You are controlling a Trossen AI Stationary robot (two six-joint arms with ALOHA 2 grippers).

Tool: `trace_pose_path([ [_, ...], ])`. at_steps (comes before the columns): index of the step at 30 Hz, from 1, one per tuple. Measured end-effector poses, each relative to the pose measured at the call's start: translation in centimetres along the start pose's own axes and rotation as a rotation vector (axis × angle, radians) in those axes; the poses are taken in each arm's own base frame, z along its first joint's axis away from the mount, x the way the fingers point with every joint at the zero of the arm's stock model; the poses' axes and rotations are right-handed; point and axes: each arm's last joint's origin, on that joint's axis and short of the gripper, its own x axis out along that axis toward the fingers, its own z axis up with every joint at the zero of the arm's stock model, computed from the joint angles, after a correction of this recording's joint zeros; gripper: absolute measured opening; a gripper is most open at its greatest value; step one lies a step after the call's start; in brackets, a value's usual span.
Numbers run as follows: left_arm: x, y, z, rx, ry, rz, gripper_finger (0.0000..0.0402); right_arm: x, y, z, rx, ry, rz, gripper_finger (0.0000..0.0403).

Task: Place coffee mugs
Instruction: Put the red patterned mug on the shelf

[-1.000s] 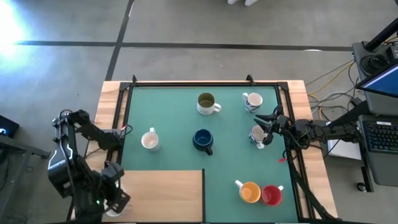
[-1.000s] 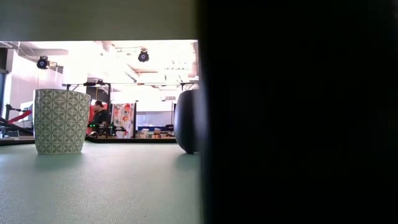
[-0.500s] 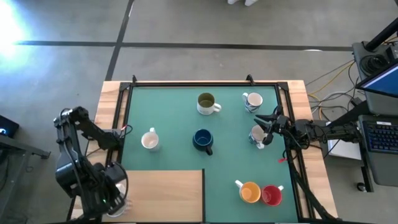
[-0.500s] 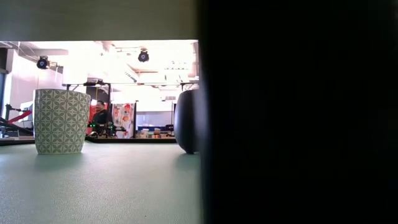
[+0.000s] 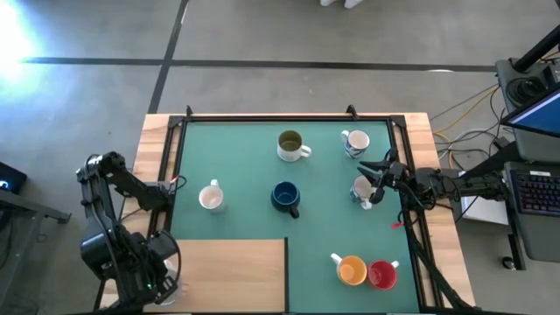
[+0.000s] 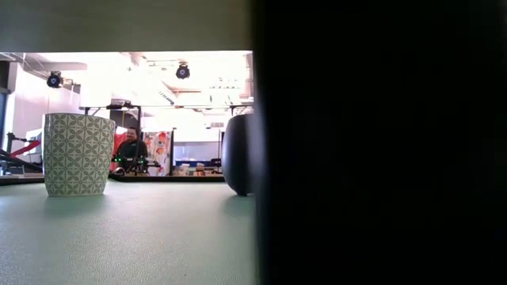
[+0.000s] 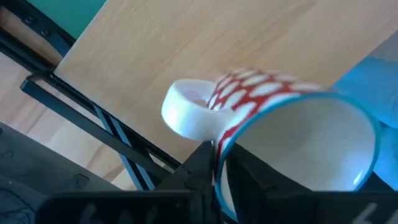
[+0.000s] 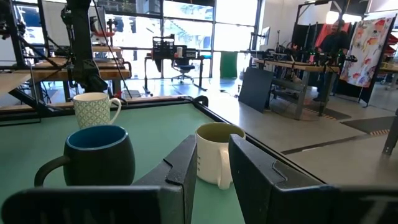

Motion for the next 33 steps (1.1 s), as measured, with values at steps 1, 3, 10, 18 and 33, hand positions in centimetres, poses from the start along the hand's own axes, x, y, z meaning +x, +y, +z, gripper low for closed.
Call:
trace_pose_path([
  [1, 0.0, 0.0, 0.0, -0.007, 0.002, -0.003, 0.0016, 0.0, 0.0, 0.0, -0.001, 0.000, 0.000, 0.0082],
  [3, -0.1, -0.1, -0.1, -0.018, 0.006, -0.009, 0.0010, 0.0, 0.0, 0.0, 0.000, 0.000, 0.000, 0.0082],
  [10, -0.3, -0.2, -0.5, -0.033, 0.078, -0.011, 0.0011, 0.0, 0.0, 0.0, -0.001, 0.000, 0.000, 0.0082],
  [18, -0.1, 0.0, -1.5, -0.066, 0.099, -0.004, 0.0011, 0.0, 0.0, 0.0, 0.000, 0.000, 0.000, 0.0082],
  [33, 0.5, -0.4, -2.6, -0.132, 0.107, 0.003, 0.0011, 0.0, 0.0, 0.0, -0.001, 0.000, 0.000, 0.0082],
])
